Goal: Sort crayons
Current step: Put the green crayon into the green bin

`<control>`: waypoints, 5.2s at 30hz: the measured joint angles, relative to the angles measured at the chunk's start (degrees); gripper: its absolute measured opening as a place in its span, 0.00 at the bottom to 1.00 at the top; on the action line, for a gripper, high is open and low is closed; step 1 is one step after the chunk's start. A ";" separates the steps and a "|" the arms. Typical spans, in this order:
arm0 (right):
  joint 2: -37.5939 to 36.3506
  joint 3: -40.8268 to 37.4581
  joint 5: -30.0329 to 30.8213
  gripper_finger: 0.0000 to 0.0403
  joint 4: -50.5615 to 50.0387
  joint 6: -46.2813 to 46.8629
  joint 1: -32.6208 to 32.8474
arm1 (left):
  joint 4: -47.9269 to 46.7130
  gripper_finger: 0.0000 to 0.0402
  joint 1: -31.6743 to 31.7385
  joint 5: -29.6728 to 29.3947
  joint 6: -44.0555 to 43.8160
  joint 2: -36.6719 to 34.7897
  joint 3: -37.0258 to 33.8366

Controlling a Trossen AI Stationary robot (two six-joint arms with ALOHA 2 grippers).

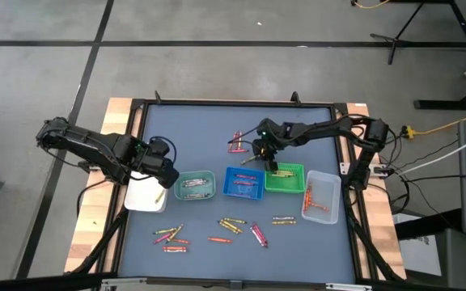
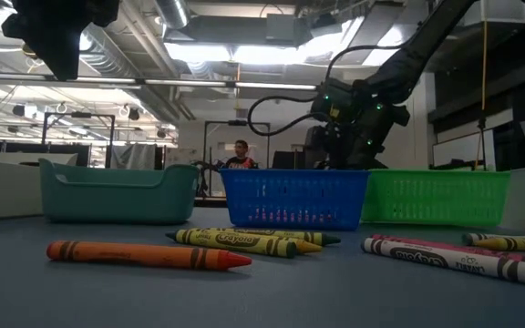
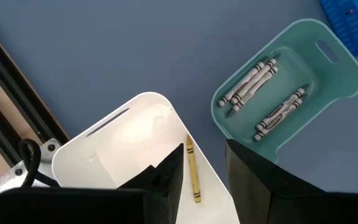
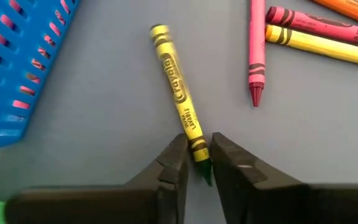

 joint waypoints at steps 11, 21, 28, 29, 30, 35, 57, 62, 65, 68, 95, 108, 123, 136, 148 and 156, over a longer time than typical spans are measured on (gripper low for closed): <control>0.04 -0.02 0.22 0.05 0.09 0.00 0.04 | 6.59 0.25 0.02 -6.21 2.91 0.00 0.00; 0.15 1.75 0.42 0.05 -2.93 0.96 0.06 | 15.81 0.25 0.02 -9.56 9.86 0.00 0.00; 0.37 8.85 1.28 0.05 -13.94 1.16 0.04 | 15.96 0.25 0.02 -10.09 10.10 0.00 0.00; 0.35 10.10 1.24 0.05 -16.08 1.16 0.04 | 15.96 0.25 0.02 -10.09 10.10 0.00 0.00; 0.35 11.29 1.20 0.05 -18.43 1.18 0.04 | 15.96 0.25 0.02 -10.09 10.10 0.00 0.00; 0.30 18.04 0.76 0.05 -29.09 1.26 0.04 | 15.96 0.25 0.02 -10.09 10.10 0.00 0.00; 0.15 36.65 -0.21 0.06 -64.14 22.63 13.70 | 15.89 0.25 0.02 -10.13 13.11 0.00 0.00; 0.13 36.65 5.71 0.06 -70.46 26.30 16.82 | 15.89 0.25 0.02 -10.13 13.14 0.00 0.00; 0.13 36.65 10.27 0.06 -74.71 28.56 18.30 | 15.89 0.25 0.02 -10.13 13.13 0.00 0.00; 0.08 36.65 13.65 0.06 -77.85 30.24 19.77 | 15.89 0.25 0.02 -10.13 13.13 0.00 0.00; 0.04 36.65 20.85 0.06 -80.75 34.16 24.76 | 25.01 0.25 -11.18 -9.15 10.03 1.21 0.00; 0.04 36.65 20.92 0.31 -78.52 34.14 24.76 | 30.95 0.25 -20.63 -0.22 4.90 15.56 -0.02; 0.04 36.70 20.85 0.33 -74.89 34.14 24.76 | 32.15 0.25 -22.14 7.38 2.00 28.20 -0.02; 0.04 36.70 20.81 0.33 -74.84 34.14 24.76 | 31.24 0.25 -22.10 7.24 1.97 34.40 -0.02; 0.04 36.70 20.77 0.33 -74.86 34.14 24.76 | 31.25 0.25 -22.29 10.57 1.96 38.10 -0.02; 0.04 36.70 20.76 0.33 -74.86 34.14 24.76 | 30.97 0.25 -22.32 10.15 0.52 38.18 -0.02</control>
